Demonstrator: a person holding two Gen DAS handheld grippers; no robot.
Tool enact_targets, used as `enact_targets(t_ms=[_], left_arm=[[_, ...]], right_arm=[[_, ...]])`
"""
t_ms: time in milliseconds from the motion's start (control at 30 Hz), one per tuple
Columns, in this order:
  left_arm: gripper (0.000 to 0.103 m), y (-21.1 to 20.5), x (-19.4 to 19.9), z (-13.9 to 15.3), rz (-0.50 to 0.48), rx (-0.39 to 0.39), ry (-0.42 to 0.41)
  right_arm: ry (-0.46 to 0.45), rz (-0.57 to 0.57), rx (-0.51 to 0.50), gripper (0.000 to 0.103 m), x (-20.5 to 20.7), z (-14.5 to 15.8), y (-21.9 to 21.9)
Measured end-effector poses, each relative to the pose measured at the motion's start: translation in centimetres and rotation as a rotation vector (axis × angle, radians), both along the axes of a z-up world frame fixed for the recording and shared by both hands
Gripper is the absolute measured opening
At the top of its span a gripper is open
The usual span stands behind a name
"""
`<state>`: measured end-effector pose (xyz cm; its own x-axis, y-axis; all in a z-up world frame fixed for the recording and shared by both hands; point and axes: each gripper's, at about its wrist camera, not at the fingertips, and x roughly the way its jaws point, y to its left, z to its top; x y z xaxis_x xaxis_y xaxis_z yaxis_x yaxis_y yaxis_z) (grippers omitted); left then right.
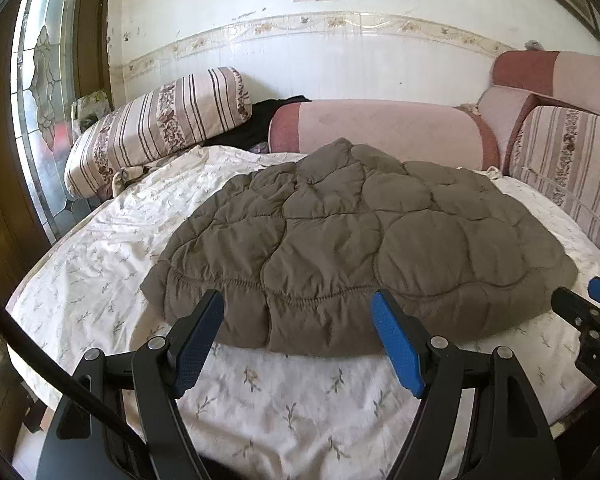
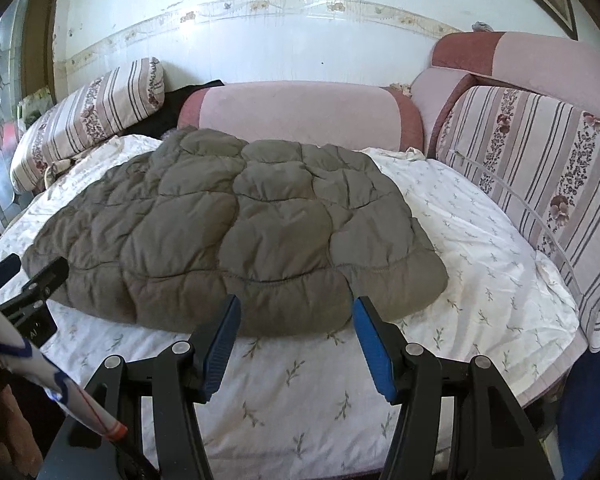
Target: Fold large clothes
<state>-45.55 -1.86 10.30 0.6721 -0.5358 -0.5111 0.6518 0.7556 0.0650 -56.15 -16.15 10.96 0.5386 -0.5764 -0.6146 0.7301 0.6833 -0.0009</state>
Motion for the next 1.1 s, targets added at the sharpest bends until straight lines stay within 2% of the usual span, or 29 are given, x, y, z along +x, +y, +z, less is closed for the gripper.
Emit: enact_targets(t_ms=[200,267,467,600,700,800,967,1100], left_arm=[[0.076,1.4,-0.7,0.8,-0.007,-0.022,0.008],[0.082,1.9,-0.5,0.8,-0.001,-0.029,0.021],[0.086,2.5,0.5,-0.4,0.006,-0.008,0.042],[0.089,2.6,0.8,-0.6,-0.008,-0.043,0.079],[0.09,1.9,0.6,-0.9,-0.026,-0.039,0.083],[0.09,0.7,0.1,-1.2,-0.042,-0.033,0.054],[0.097,-0.4,-0.7,-1.8,-0.057,-0.032,-0.015],[0.098,-0.6,-0.3,-1.6,-0.051,-0.026,0.029]], right_arm=[[-0.004,0.005,-0.026,0.063,-0.7,1.1,1.7],[0.001,0.009,-0.041,0.063,-0.7,1.3,2.1],[0.003,0.002,-0.08,0.067,-0.9,1.0,2.9],[0.011,0.005,-0.053,0.067,-0.1,-0.5,2.4],[0.031,0.011,-0.055,0.067,0.3,-1.7,2.4],[0.004,0.019,-0.031,0.067,0.1,-1.9,1.9],[-0.029,0.013,-0.001,0.067,-0.1,-2.0,0.9],[-0.036,0.005,0.018,0.067,0.2,-2.1,0.5]])
